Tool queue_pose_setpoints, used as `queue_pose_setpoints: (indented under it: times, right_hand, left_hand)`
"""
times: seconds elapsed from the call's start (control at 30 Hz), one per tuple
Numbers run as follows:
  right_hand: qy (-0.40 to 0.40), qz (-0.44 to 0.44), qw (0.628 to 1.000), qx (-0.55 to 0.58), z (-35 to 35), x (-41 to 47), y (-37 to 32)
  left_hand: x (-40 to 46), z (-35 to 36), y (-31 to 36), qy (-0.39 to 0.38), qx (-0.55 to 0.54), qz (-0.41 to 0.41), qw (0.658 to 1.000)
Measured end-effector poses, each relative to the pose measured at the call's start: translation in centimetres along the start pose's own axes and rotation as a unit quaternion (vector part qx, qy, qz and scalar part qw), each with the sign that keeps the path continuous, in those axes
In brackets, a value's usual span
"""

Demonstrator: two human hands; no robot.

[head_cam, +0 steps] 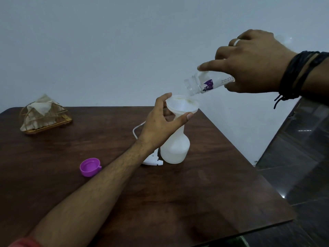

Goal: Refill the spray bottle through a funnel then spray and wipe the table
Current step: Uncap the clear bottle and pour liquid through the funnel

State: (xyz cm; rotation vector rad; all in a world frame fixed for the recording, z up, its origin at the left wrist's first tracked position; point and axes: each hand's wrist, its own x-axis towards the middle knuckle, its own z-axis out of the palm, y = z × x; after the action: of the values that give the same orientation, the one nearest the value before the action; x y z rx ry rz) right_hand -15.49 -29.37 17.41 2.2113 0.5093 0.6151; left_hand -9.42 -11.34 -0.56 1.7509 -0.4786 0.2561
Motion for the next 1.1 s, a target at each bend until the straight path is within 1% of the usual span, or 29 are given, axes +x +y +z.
queue_pose_setpoints:
  times: [0.13, 0.33, 0.77, 1.1]
  right_hand:
    - [0.009, -0.001, 1.0, 0.007, 0.36, -0.19, 0.0]
    - [0.006, 0.003, 1.0, 0.015, 0.36, -0.32, -0.04]
    - [-0.05, 0.033, 0.997, 0.054, 0.62, -0.72, -0.47]
    - [-0.061, 0.04, 0.996, 0.053, 0.59, -1.0, -0.29]
  left_hand:
    - [-0.03, -0.02, -0.03, 0.006, 0.015, -0.002, 1.0]
    - [-0.15, -0.03, 0.17, -0.006, 0.035, 0.004, 0.999]
    - [-0.21, -0.06, 0.29, -0.008, 0.05, 0.003, 0.999]
    - [-0.28, 0.18, 0.23, -0.014, 0.057, 0.017, 0.998]
